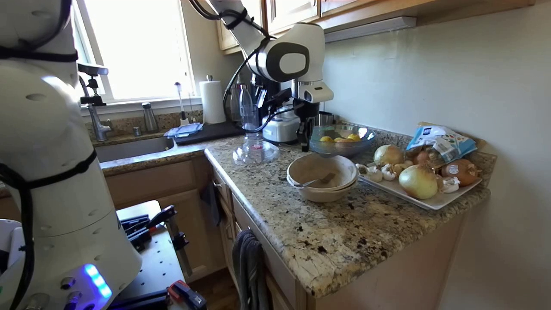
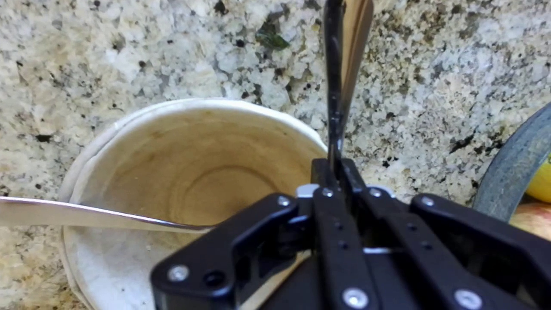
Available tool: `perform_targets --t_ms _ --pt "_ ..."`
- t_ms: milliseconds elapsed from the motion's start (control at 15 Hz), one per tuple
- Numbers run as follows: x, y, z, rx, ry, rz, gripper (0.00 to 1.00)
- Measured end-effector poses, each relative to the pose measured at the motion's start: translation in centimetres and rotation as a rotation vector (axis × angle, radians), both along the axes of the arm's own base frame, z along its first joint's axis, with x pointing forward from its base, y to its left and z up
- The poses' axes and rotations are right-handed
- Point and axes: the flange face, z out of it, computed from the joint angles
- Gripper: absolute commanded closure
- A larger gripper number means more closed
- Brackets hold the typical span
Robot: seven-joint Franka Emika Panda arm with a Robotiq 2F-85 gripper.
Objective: Pick the bowl on the left, put it in the bowl on the right then put both forks inside the bowl
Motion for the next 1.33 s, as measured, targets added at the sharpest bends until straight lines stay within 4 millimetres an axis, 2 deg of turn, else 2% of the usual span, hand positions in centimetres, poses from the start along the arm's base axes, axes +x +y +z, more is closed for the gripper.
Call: perform_targets --t_ms 467,533,733,1000,1333 --pt "0.1 0.0 0.0 0.000 -0.001 0.000 0.93" --pt "0.1 0.0 0.0 0.000 -0.001 0.000 0.97" --pt "0.1 -0.2 -0.1 -0.001 0.001 -0.004 0.97" --pt "0.2 -2.3 -0.8 0.007 0.012 -0.054 0.97" --pt "0.7 -5.1 -2.7 0.041 0.042 -0.145 0.97"
